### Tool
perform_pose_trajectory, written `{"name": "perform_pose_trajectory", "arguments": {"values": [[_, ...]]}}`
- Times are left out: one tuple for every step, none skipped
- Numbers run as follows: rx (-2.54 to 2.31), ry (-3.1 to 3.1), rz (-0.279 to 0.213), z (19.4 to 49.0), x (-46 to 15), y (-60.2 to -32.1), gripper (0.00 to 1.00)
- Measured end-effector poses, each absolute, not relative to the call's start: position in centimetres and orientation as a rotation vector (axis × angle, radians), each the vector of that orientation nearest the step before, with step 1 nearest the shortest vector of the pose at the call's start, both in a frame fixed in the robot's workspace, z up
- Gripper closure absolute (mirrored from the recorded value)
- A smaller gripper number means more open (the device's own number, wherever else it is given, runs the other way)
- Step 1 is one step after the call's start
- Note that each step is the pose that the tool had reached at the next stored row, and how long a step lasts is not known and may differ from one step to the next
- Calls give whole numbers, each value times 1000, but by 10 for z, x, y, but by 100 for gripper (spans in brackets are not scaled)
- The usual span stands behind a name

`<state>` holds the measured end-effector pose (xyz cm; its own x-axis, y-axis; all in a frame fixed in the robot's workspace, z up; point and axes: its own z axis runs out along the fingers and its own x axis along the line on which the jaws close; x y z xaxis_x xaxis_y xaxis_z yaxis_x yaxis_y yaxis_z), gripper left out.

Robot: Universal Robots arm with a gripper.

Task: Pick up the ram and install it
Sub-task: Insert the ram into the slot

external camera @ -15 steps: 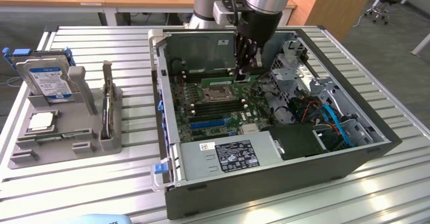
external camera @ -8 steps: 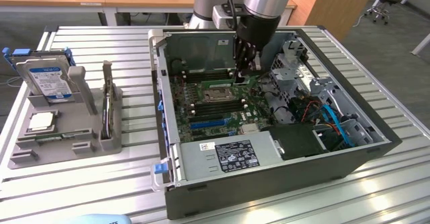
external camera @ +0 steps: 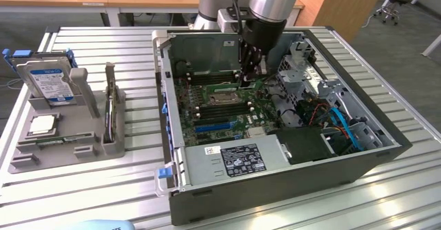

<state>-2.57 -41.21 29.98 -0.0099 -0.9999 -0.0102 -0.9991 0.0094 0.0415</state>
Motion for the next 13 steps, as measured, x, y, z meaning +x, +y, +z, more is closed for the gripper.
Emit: {"name": "perform_pose_trajectory", "arguments": {"values": [[2195,-2216,-57,300,-26,-412,88],[2195,-2216,-57,299,-26,-412,88],[2195,-2217,-57,299,-26,-412,88],[2195,-2217,-57,299,-26,-412,88],[2195,-2216,-57,299,-26,-412,88],[2195,-2216,-57,299,-27,-412,88],[2195,-2216,-57,299,-27,-412,88],[2195,-2216,-57,298,-27,-412,88],[2195,-2216,-57,298,-27,-412,88],[2195,-2216,-57,298,-27,-412,88],[2195,-2216,-57,298,-27,-412,88],[2195,-2217,-58,298,-27,-412,88],[2195,-2217,-58,297,-27,-412,88]]}}
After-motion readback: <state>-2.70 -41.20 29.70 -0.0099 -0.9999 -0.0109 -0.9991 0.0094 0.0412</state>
